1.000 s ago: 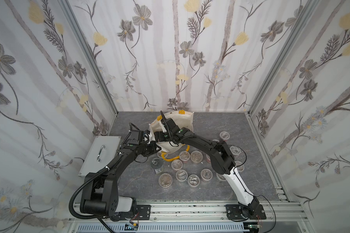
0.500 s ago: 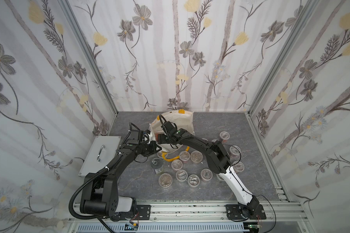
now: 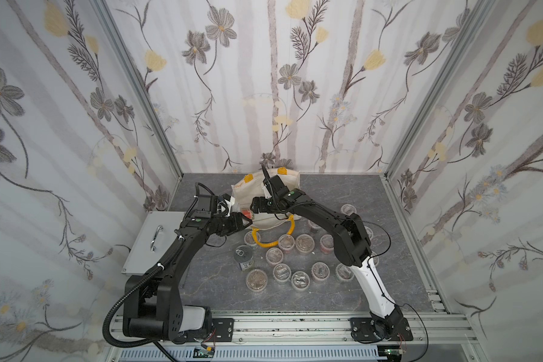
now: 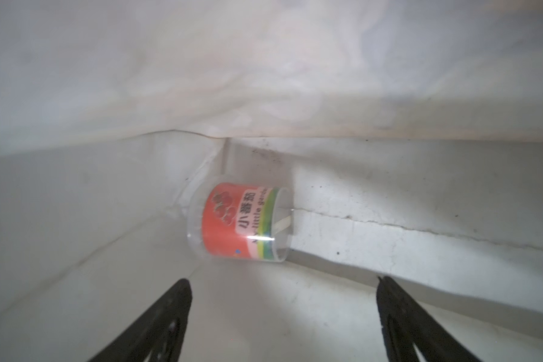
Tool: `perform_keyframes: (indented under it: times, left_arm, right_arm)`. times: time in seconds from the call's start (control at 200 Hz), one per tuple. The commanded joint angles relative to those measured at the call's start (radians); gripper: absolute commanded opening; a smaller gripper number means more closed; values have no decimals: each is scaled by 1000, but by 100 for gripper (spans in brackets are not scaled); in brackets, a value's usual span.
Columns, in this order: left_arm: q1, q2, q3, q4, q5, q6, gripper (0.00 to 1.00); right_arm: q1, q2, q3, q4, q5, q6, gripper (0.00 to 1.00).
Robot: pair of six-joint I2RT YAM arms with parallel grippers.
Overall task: Take out the seed jars from the canvas bag
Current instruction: Move the canvas bag to the center of the board.
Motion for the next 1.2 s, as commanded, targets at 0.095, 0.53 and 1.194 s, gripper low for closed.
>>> perform_keyframes:
  times: [0.095, 0.53, 1.194]
  left_arm:
    - [32, -103, 87, -98, -123, -17, 76]
    - [88, 134, 269, -121, -377, -92, 99]
    - [90, 117, 358, -109, -162, 15, 99]
  right_arm:
    - [12, -12, -23, 113, -55, -21, 88]
    - [115, 9, -48, 123, -12, 6, 88]
    - [65, -6, -97, 137, -12, 35, 91]
